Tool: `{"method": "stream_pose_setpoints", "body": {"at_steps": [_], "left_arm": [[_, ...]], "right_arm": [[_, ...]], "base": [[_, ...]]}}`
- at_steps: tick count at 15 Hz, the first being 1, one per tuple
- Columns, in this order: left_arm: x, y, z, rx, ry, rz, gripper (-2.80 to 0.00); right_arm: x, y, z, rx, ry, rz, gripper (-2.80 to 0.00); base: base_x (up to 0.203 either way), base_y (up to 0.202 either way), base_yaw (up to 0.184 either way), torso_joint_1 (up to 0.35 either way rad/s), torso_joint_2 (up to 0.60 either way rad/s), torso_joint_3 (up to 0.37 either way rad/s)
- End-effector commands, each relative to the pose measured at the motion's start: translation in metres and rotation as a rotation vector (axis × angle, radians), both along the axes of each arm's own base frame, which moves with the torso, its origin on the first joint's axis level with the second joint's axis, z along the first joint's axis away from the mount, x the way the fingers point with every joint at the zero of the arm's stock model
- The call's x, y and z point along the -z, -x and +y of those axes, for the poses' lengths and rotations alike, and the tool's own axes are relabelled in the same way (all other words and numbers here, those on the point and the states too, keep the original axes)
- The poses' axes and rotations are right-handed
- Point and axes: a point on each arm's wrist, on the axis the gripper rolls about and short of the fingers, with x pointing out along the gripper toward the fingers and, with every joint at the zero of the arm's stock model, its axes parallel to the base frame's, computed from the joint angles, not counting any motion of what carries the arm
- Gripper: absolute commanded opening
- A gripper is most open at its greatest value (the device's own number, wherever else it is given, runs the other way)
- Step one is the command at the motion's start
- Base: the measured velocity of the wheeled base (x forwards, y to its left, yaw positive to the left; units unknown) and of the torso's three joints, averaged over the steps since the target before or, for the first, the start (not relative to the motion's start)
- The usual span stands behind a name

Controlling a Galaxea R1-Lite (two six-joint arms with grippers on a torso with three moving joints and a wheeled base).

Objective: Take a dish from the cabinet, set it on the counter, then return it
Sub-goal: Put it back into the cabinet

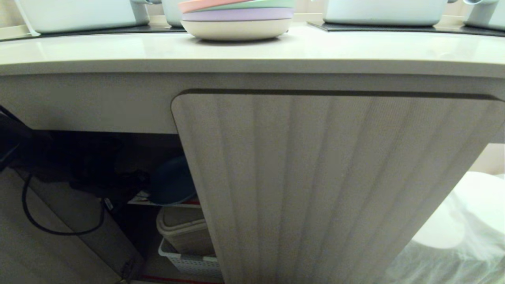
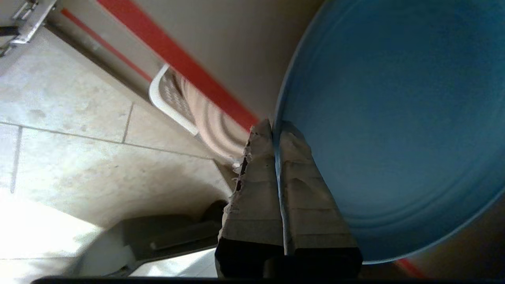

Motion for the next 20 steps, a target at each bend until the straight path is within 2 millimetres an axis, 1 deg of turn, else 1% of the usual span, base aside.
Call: {"method": "stream_pose_setpoints", "body": {"at_steps": [1,6,16,20], "left_arm": [[-0.002,-0.008,0.001,-0.034,0.015,-0.014,-2.8],[-0.008,-0.014,0.002,-0.038,0.013,-0.043,-2.8],[-0.012,-0.023,0.002,-0.036,0.009,-0.068,-2.8],[-0.012,-0.023,0.002,-0.034,0.007,-0.069,-2.8]], "right_arm": [[0.0,0.0,0.0,0.0,-0.001,0.0,-2.8],[0.0,0.0,0.0,0.0,-0.001,0.0,-2.8],[0.0,0.0,0.0,0.0,-0.001,0.0,-2.8],[0.0,0.0,0.0,0.0,-0.001,0.0,-2.8]], "base": [[0.0,0.0,0.0,0.0,0.0,0.0],[0.0,0.0,0.0,0.0,0.0,0.0],[0.0,0.0,0.0,0.0,0.0,0.0],[0.0,0.0,0.0,0.0,0.0,0.0]]}}
